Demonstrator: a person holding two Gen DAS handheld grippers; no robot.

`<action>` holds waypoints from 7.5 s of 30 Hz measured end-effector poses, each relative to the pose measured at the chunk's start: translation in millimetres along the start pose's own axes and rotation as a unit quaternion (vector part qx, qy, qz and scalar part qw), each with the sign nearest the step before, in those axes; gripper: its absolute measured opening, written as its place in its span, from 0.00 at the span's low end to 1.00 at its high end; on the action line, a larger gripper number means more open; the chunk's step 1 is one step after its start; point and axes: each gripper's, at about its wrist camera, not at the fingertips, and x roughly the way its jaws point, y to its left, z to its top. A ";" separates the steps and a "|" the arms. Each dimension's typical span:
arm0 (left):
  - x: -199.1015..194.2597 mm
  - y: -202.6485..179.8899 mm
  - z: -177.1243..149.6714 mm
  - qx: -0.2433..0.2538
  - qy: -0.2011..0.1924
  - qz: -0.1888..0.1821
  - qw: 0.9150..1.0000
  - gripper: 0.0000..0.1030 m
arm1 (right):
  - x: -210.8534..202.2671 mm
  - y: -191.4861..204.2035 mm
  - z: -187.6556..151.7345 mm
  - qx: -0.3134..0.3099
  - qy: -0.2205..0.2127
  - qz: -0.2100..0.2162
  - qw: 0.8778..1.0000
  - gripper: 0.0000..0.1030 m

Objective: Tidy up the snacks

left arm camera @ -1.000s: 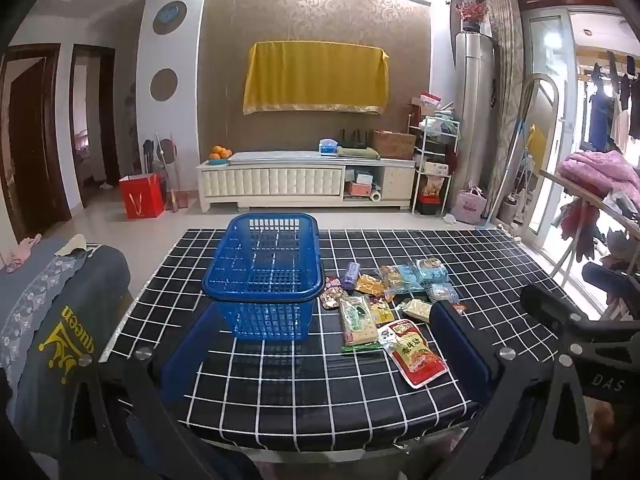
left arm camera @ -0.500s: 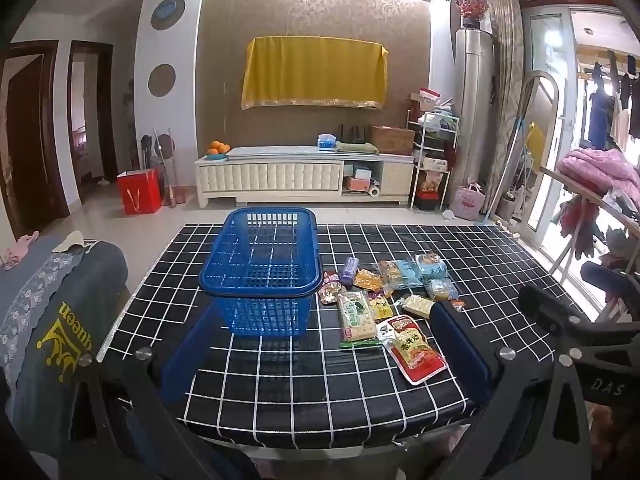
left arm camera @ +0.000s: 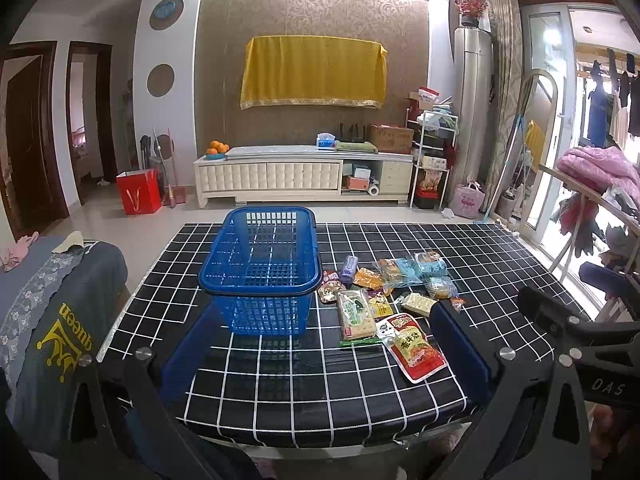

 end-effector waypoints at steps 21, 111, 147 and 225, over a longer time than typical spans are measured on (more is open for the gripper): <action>-2.1 -1.8 0.3 0.004 0.004 0.002 1.000 1.00 | -0.4 0.4 -1.2 0.000 0.006 0.006 1.000 1.00; 239.8 14.1 -83.6 -0.042 0.277 0.007 0.960 1.00 | 294.3 -8.7 -80.4 -0.074 0.321 0.076 0.941 0.91; 265.9 -58.8 -27.4 0.058 0.243 -0.041 0.968 1.00 | 257.7 -66.1 -32.3 0.063 0.235 0.073 0.967 0.40; 252.5 105.9 88.2 0.038 0.174 0.015 0.984 0.51 | 257.5 106.5 96.8 0.002 0.141 0.165 0.976 0.40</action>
